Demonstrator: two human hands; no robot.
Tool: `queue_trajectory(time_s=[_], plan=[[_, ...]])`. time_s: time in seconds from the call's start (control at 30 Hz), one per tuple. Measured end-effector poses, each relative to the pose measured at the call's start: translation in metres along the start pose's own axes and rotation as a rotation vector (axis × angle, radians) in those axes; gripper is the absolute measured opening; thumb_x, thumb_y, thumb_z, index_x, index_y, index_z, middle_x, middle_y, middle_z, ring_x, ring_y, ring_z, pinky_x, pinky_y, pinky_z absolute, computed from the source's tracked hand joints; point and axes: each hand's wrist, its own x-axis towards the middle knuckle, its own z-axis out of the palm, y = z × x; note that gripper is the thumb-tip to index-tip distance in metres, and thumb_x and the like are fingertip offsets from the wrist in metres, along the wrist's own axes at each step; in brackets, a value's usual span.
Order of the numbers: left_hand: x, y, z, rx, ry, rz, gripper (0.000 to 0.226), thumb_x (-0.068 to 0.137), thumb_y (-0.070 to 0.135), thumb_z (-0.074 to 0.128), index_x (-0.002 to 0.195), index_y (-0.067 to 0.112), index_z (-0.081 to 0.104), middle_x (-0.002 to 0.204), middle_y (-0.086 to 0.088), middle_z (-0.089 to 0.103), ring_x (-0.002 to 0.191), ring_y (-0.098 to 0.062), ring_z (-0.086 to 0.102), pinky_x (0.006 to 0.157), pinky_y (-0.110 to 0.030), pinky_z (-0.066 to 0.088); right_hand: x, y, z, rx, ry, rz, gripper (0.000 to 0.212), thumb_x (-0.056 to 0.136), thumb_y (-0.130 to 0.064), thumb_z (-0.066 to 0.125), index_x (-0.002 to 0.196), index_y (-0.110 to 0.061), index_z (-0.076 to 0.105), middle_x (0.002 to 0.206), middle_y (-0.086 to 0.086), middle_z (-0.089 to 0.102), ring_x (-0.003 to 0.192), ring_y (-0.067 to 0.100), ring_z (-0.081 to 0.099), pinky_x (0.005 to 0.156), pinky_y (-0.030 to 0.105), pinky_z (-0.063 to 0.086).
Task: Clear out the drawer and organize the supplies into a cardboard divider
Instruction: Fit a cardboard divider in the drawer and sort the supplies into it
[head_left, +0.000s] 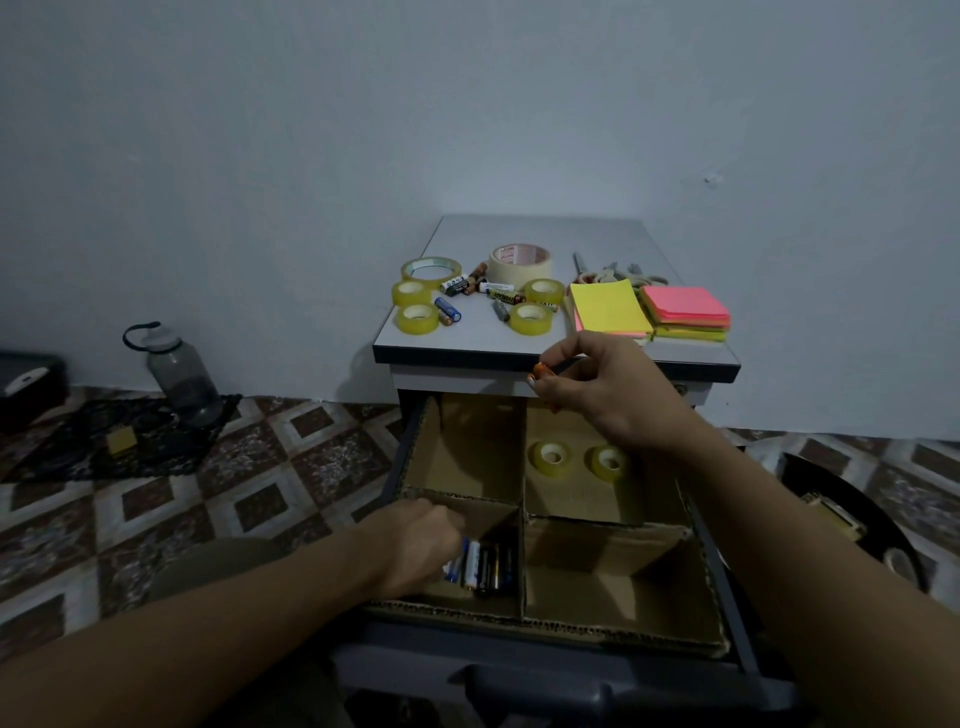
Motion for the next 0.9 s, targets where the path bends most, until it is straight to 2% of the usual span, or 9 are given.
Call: queue_trajectory(time_s=[0.23, 0.33, 0.43, 0.57, 0.63, 0.7, 0.77, 0.83, 0.9], plan=[[-0.001, 0.006, -0.004, 0.072, 0.004, -0.053, 0.018, 0.097, 0.018, 0.052, 0.103, 0.008, 0.066, 0.103, -0.011, 0.066, 0.093, -0.028, 0.063, 0.081, -0.041, 0.053, -0.007, 0.005, 0.002, 0.007, -0.006, 0.027, 0.016, 0.088, -0.023, 0.072, 0.102, -0.020, 0.064, 0.089, -0.001, 0.073, 0.078, 0.008, 0.071, 0.075, 0.029, 0.057], [-0.005, 0.001, -0.008, -0.024, 0.013, -0.007, 0.017, 0.096, 0.025, 0.051, 0.099, 0.016, 0.066, 0.101, -0.003, 0.064, 0.089, -0.019, 0.061, 0.079, -0.036, 0.053, -0.012, 0.008, 0.004, 0.013, -0.005, 0.054, 0.018, 0.087, -0.025, 0.073, 0.102, -0.022, 0.064, 0.086, -0.001, 0.073, 0.076, 0.009, 0.070, 0.070, 0.030, 0.057], [-0.019, -0.012, -0.015, -0.256, 0.141, 0.004, 0.018, 0.096, 0.041, 0.049, 0.100, 0.030, 0.063, 0.099, 0.014, 0.056, 0.085, -0.002, 0.056, 0.079, -0.024, 0.053, -0.020, 0.008, 0.010, 0.043, -0.016, 0.097, 0.020, 0.088, -0.023, 0.071, 0.104, -0.024, 0.060, 0.087, 0.001, 0.073, 0.076, 0.010, 0.070, 0.067, 0.030, 0.057], [-0.038, -0.035, -0.029, -0.409, 0.446, -0.071, 0.024, 0.093, 0.041, 0.052, 0.097, 0.025, 0.070, 0.094, 0.016, 0.058, 0.083, 0.001, 0.055, 0.074, -0.015, 0.048, -0.035, 0.009, 0.032, 0.078, -0.033, 0.097, 0.021, 0.090, -0.019, 0.068, 0.100, -0.029, 0.052, 0.094, 0.001, 0.069, 0.082, 0.012, 0.069, 0.067, 0.028, 0.054], [-0.041, -0.049, -0.031, -0.494, 0.555, -0.162, 0.023, 0.089, 0.039, 0.056, 0.089, 0.024, 0.074, 0.088, 0.016, 0.061, 0.080, 0.000, 0.058, 0.070, -0.021, 0.051, -0.043, 0.010, 0.047, 0.076, -0.071, 0.075, 0.015, 0.091, -0.019, 0.064, 0.095, -0.029, 0.054, 0.095, -0.001, 0.065, 0.085, 0.015, 0.065, 0.069, 0.029, 0.054], [-0.042, -0.059, -0.028, -0.602, 0.598, -0.272, 0.019, 0.086, 0.036, 0.060, 0.087, 0.025, 0.075, 0.087, 0.014, 0.063, 0.079, -0.003, 0.060, 0.070, -0.030, 0.054, -0.049, 0.010, 0.061, 0.096, -0.119, 0.101, 0.010, 0.093, -0.020, 0.061, 0.094, -0.029, 0.056, 0.097, -0.004, 0.063, 0.088, 0.013, 0.063, 0.072, 0.027, 0.052], [-0.042, -0.064, -0.023, -0.680, 0.615, -0.356, 0.011, 0.089, 0.026, 0.065, 0.088, 0.023, 0.075, 0.087, 0.010, 0.064, 0.078, -0.005, 0.061, 0.070, -0.030, 0.053, -0.054, 0.010, 0.074, 0.122, -0.172, 0.148, 0.008, 0.095, -0.020, 0.057, 0.095, -0.027, 0.061, 0.098, -0.005, 0.064, 0.087, 0.011, 0.062, 0.070, 0.024, 0.051], [-0.041, -0.064, -0.020, -0.707, 0.621, -0.395, 0.009, 0.090, 0.018, 0.067, 0.090, 0.022, 0.075, 0.088, 0.008, 0.064, 0.077, -0.005, 0.060, 0.068, -0.022, 0.049, -0.057, 0.010, 0.086, 0.162, -0.218, 0.194, 0.012, 0.097, -0.018, 0.055, 0.098, -0.025, 0.065, 0.096, -0.005, 0.065, 0.082, 0.006, 0.062, 0.065, 0.020, 0.049], [-0.039, -0.064, -0.019, -0.716, 0.613, -0.408, 0.010, 0.091, 0.018, 0.066, 0.092, 0.022, 0.075, 0.089, 0.008, 0.065, 0.077, -0.003, 0.059, 0.064, -0.010, 0.042, -0.060, 0.009, 0.098, 0.192, -0.239, 0.243, 0.015, 0.098, -0.018, 0.054, 0.097, -0.026, 0.067, 0.091, -0.007, 0.067, 0.074, 0.002, 0.062, 0.060, 0.017, 0.048]])
